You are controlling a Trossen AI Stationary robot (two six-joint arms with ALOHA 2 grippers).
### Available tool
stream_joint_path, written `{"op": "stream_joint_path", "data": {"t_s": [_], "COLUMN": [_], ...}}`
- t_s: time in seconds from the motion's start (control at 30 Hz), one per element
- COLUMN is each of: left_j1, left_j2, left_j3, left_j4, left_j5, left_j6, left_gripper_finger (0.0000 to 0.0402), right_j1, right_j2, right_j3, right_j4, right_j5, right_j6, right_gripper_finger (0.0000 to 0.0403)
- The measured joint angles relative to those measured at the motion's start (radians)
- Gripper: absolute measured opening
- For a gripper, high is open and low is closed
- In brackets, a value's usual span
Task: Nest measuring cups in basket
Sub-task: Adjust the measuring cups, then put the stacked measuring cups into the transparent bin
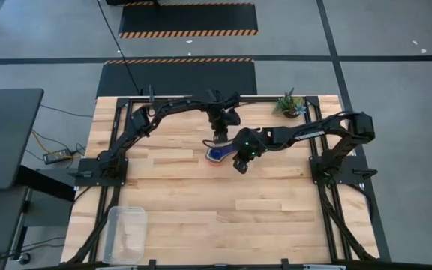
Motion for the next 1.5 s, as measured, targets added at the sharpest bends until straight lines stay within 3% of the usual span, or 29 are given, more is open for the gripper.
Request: {"op": "stream_joint_path", "data": {"t_s": [0.2, 0.57, 0.9, 1.17, 1.3, 1.5], "left_j1": [0.028, 0.058, -0.034, -0.255, -0.379, -0.511], "left_j2": [-0.046, -0.115, -0.166, -0.241, -0.254, -0.245], "left_j3": [0.000, 0.000, -0.001, -0.002, -0.001, -0.001], "left_j4": [-0.019, -0.032, -0.137, -0.143, -0.101, -0.042], "left_j5": [-0.034, -0.042, -0.160, -0.424, -0.551, -0.743], "left_j6": [0.021, -0.010, -0.220, -0.579, -0.779, -0.933], "left_gripper_finger": [0.0008, 0.0008, 0.0008, 0.0008, 0.0008, 0.0008], "right_j1": [0.015, 0.080, 0.153, 0.172, 0.172, 0.172], "right_j2": [-0.159, -0.574, -0.890, -1.070, -1.145, -1.196], "right_j3": [-0.001, -0.001, -0.001, -0.002, -0.002, -0.002], "right_j4": [-0.092, -0.424, -0.742, -0.866, -0.865, -0.871], "right_j5": [0.051, 0.303, 0.329, 0.315, 0.258, 0.217], "right_j6": [0.005, -0.026, -0.060, -0.132, -0.193, -0.233], "right_gripper_finger": [0.0000, 0.0001, 0.0001, 0.0001, 0.0003, 0.0003]}}
